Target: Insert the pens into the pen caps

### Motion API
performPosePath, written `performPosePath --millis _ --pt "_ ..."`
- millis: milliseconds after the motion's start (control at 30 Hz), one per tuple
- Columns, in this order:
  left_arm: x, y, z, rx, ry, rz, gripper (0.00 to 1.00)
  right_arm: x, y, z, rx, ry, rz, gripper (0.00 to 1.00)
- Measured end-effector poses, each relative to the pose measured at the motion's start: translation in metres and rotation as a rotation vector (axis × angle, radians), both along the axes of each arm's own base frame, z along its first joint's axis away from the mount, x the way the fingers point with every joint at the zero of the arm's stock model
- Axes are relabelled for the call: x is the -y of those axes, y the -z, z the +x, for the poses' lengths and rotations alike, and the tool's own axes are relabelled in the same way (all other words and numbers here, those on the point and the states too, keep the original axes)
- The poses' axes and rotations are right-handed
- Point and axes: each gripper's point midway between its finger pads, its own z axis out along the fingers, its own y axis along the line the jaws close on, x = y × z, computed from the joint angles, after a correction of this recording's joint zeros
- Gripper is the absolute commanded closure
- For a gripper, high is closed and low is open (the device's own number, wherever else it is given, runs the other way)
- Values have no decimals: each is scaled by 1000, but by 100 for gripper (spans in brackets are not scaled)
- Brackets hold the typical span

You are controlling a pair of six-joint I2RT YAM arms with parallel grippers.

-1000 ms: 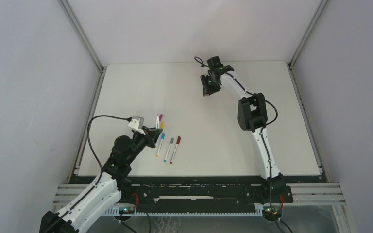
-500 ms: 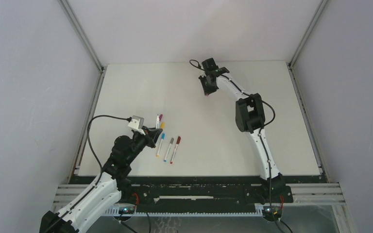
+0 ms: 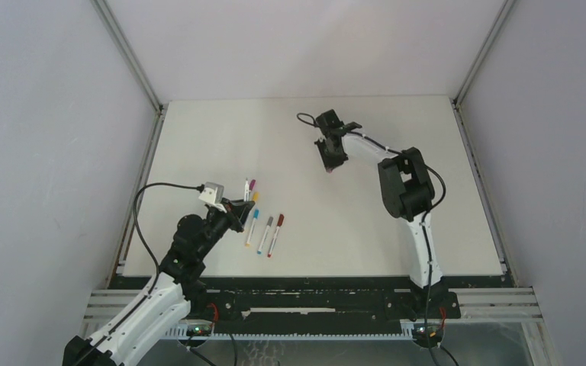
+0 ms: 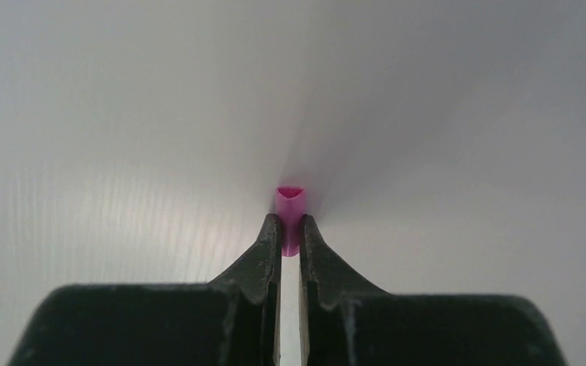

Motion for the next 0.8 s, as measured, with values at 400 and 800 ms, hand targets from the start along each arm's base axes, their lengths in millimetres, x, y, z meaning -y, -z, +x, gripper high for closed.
performPosePath --millis 400,800 --pt "12 0 -9 22 96 21 100 5 -3 -186 -195 -102 37 100" --pt "86 14 -91 186 554 115 100 -14 -121 -294 -342 -316 435 100"
